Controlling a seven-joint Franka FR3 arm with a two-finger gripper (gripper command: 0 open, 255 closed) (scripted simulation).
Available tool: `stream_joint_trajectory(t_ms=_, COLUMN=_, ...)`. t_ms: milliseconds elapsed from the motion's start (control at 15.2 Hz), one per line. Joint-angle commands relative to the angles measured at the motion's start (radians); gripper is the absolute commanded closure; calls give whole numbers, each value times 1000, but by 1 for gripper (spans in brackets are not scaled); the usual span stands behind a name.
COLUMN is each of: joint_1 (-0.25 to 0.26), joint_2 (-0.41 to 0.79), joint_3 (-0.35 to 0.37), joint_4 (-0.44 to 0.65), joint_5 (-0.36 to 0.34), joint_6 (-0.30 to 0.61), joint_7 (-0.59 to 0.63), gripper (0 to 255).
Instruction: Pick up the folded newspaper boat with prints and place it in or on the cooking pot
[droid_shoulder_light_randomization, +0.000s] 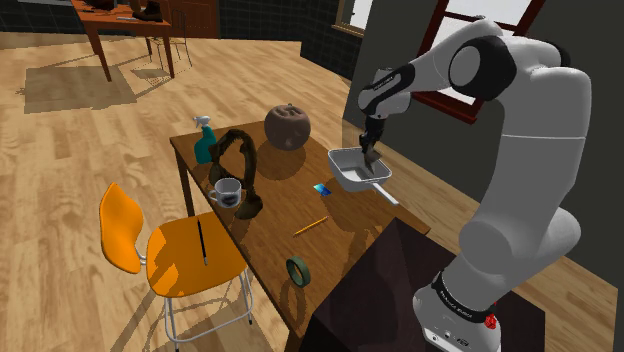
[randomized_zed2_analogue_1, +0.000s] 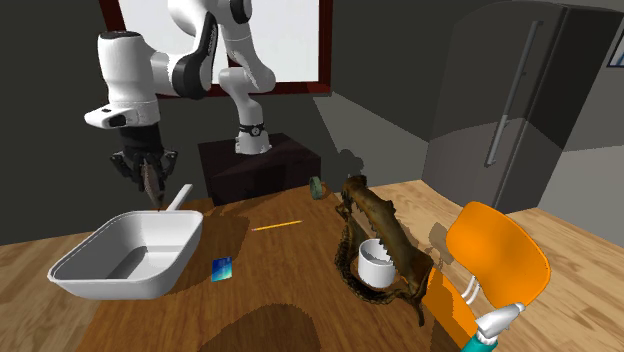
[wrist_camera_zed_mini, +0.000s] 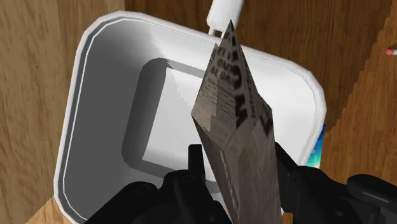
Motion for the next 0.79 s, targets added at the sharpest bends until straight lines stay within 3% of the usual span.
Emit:
stream_joint_trajectory(t_ms=0, joint_1=-33, joint_2=10, joint_3=-7, joint_4=20, joint_5=7, joint_6=-7, joint_7=-46, gripper=255)
stream_joint_trajectory(t_ms=726, joint_1=-41, joint_2=109, joint_3=1, joint_4=10, joint_5=18, joint_6=102, joint_7=-44, gripper=255)
